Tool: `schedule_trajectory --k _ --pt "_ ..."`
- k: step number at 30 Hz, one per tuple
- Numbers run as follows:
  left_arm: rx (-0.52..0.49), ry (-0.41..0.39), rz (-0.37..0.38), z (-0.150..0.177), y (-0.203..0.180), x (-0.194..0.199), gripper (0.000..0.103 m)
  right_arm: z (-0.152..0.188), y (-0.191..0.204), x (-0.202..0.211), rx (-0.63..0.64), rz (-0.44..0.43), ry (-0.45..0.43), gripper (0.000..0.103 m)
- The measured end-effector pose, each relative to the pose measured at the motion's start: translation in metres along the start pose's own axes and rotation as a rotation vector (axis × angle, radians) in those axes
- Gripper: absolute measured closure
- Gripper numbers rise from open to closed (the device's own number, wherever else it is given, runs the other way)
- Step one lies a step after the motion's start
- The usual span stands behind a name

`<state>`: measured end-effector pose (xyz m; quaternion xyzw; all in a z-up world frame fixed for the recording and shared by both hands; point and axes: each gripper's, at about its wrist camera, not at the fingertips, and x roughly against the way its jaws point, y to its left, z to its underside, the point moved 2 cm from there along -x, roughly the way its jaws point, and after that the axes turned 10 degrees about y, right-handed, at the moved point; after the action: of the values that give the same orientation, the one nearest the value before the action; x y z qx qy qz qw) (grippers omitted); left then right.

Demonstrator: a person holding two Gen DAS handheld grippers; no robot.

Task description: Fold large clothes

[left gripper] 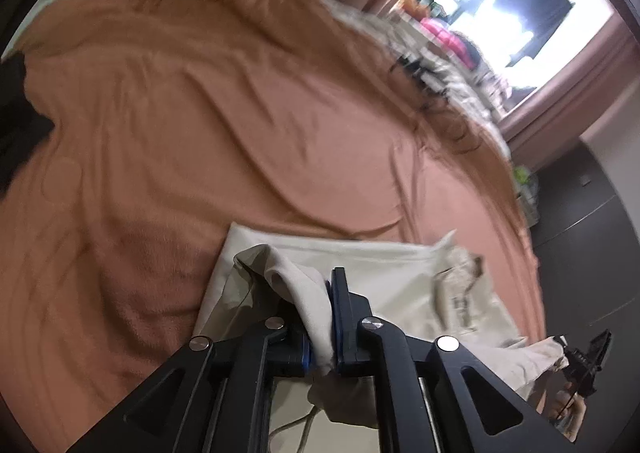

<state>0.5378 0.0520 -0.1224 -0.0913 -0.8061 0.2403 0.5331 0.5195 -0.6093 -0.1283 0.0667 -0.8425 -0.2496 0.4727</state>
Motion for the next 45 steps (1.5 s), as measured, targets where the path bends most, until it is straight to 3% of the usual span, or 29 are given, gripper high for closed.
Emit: schedule_trajectory --k 1,2,3,6,9,13,19,29,35,37,40,41,45 --pt "0.012 0.036 -0.003 -0.002 0.003 -0.009 0.079 -0.001 -0.002 -0.007 -0.014 0.013 0.025 0.076" --pt "0.024 0.053 0.010 -0.003 0.006 -0.014 0.064 -0.001 -0.005 -0.011 -0.027 0.016 0.033 0.047" --pt "0.029 0.053 0.021 -0.004 0.007 -0.016 0.045 -0.001 -0.007 -0.011 -0.036 0.029 0.013 0.026" --pt "-0.005 -0.032 0.016 -0.008 0.000 -0.001 0.014 -0.002 -0.007 0.000 -0.022 0.087 -0.044 0.020" --pt "-0.040 -0.074 0.005 -0.009 -0.009 0.013 0.012 -0.001 -0.003 0.008 -0.004 0.079 -0.059 0.020" --pt "-0.106 -0.063 -0.052 -0.004 -0.024 0.010 0.013 0.004 0.025 0.005 0.090 0.119 -0.039 0.020" --pt "-0.208 0.050 -0.113 0.012 -0.056 -0.023 0.033 0.013 0.071 -0.021 0.211 0.124 0.046 0.029" --pt "-0.341 0.193 -0.249 0.032 -0.087 -0.083 0.034 0.034 0.134 -0.089 0.344 0.138 0.216 0.033" --pt "-0.402 0.286 -0.377 0.039 -0.085 -0.122 0.034 0.049 0.147 -0.147 0.403 0.259 0.355 0.033" --pt "-0.436 0.288 -0.410 0.043 -0.087 -0.129 0.035 0.056 0.145 -0.161 0.424 0.309 0.381 0.047" --pt "-0.477 0.264 -0.428 0.045 -0.091 -0.128 0.068 0.057 0.146 -0.159 0.422 0.301 0.355 0.089" --pt "-0.472 0.270 -0.397 0.043 -0.092 -0.126 0.094 0.056 0.148 -0.156 0.416 0.272 0.352 0.097" --pt "-0.484 0.221 -0.381 0.040 -0.104 -0.114 0.100 0.049 0.158 -0.131 0.430 0.258 0.254 0.100"
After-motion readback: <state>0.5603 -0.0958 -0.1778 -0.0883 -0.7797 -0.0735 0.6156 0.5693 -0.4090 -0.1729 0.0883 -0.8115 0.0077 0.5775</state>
